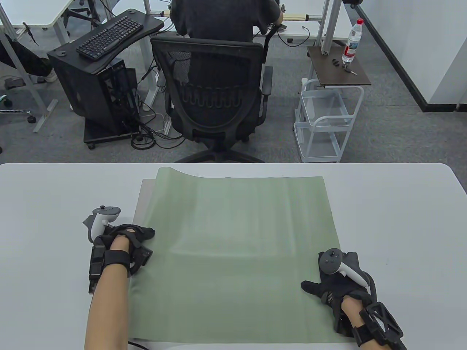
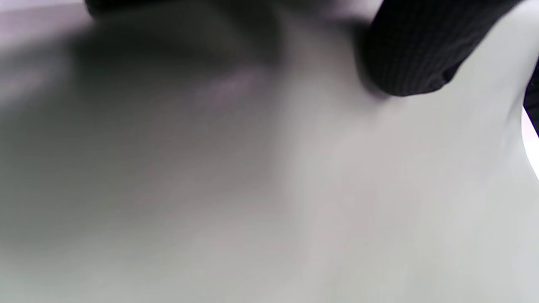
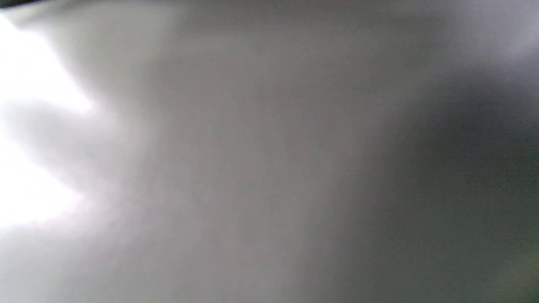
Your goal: Unroll desk mats and stack together
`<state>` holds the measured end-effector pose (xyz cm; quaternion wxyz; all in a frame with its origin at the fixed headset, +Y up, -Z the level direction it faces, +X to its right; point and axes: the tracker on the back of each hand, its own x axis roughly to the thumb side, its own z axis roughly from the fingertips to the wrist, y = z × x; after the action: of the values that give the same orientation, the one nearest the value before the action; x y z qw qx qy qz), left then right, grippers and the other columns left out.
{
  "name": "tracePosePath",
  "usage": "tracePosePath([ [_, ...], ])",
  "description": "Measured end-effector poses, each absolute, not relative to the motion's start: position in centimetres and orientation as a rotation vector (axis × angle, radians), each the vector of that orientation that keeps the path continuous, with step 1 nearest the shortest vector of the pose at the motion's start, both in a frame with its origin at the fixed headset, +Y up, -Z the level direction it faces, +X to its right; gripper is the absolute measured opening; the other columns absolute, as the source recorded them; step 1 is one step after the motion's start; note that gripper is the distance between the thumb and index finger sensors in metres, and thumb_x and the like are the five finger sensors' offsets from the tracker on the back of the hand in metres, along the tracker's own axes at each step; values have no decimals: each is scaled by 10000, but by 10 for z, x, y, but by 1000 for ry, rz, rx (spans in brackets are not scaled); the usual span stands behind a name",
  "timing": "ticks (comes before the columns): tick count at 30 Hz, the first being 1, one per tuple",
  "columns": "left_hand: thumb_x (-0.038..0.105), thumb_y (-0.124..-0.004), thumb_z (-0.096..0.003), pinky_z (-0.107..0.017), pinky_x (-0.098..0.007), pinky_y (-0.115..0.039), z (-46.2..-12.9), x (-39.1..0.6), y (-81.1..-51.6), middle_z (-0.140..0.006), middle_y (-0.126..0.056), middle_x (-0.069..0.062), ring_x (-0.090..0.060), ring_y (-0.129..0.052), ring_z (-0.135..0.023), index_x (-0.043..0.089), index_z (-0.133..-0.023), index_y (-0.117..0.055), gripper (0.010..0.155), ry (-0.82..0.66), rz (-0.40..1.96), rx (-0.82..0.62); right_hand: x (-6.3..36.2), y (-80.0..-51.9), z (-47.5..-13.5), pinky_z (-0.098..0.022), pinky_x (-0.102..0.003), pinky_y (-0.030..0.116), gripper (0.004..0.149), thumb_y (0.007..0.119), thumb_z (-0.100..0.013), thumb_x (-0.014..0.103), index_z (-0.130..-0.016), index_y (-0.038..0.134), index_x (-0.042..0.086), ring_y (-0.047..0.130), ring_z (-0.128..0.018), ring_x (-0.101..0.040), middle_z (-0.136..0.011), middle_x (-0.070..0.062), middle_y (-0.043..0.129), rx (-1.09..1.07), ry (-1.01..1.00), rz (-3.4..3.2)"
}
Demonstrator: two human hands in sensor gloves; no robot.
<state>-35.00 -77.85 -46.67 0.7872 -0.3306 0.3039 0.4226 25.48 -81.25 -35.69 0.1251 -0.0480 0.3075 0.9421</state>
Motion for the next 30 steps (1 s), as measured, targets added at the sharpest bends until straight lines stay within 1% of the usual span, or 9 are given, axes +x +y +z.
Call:
tracePosePath([
  [5, 343, -890, -399, -520, -448, -858, -484, -352, -782, -918, -772, -70, -270, -985, -705, 194, -916, -514, 656, 610, 1071, -659, 254, -812, -357, -644, -574, -29, 986, 543, -375, 732, -944, -107, 257, -228, -895, -368, -989, -42, -257, -139, 896, 2747],
  [10, 316, -872, -424, -583, -496, -784, -500, -358, -786, -932, -758, 11, -297, -936, -736, 207, -1001, -341, 791, 562, 1287, -630, 254, -813, -357, -643, -574, -29, 985, 540, -374, 732, -944, -108, 257, -228, -895, -369, -989, -42, -257, -139, 894, 2749],
  [12, 355, -889, -427, -608, -558, -730, -506, -359, -786, -947, -672, -8, -304, -878, -766, 294, -1020, -370, 790, 544, 1374, -586, 254, -813, -357, -643, -575, -30, 985, 540, -374, 732, -943, -109, 257, -229, -894, -369, -989, -42, -258, -139, 895, 2748],
  [14, 336, -886, -437, -588, -544, -759, -512, -362, -784, -903, -675, 21, -245, -900, -713, 322, -1010, -428, 734, 545, 1425, -540, 254, -813, -357, -643, -575, -30, 985, 540, -375, 731, -943, -109, 256, -230, -893, -370, -989, -43, -258, -138, 895, 2748],
  [16, 295, -894, -434, -551, -520, -805, -521, -362, -775, -893, -689, 20, -222, -936, -661, 376, -1006, -405, 757, 567, 1238, -490, 254, -813, -357, -643, -576, -29, 985, 540, -374, 731, -944, -108, 256, -228, -894, -371, -989, -44, -257, -138, 894, 2749],
  [20, 257, -882, -423, -534, -478, -814, -537, -348, -764, -1025, -557, -49, -250, -916, -694, 469, -988, -288, 847, 552, 831, -519, 253, -813, -357, -643, -579, -29, 985, 540, -375, 729, -943, -108, 254, -228, -893, -374, -989, -47, -257, -138, 895, 2748],
  [22, 222, -884, -395, -520, -500, -805, -547, -335, -763, -1050, -525, -82, -281, -896, -714, 515, -962, -356, 828, 558, 663, -493, 253, -813, -357, -643, -579, -29, 984, 539, -375, 729, -943, -108, 253, -228, -893, -375, -989, -48, -258, -138, 895, 2749],
  [25, 200, -866, -394, -578, -513, -739, -560, -322, -764, -1068, -464, -94, -299, -826, -771, 531, -946, -439, 773, 552, 509, -524, 253, -813, -357, -643, -580, -29, 984, 539, -375, 728, -944, -107, 252, -228, -894, -375, -990, -47, -257, -138, 894, 2750],
  [30, 301, -864, -400, -658, -561, -608, -574, -316, -769, -1085, -413, -37, -333, -669, -867, 436, -933, -613, 604, 601, 490, -499, 253, -813, -357, -642, -580, -30, 983, 539, -375, 726, -944, -107, 252, -230, -893, -375, -989, -48, -257, -137, 893, 2748],
])
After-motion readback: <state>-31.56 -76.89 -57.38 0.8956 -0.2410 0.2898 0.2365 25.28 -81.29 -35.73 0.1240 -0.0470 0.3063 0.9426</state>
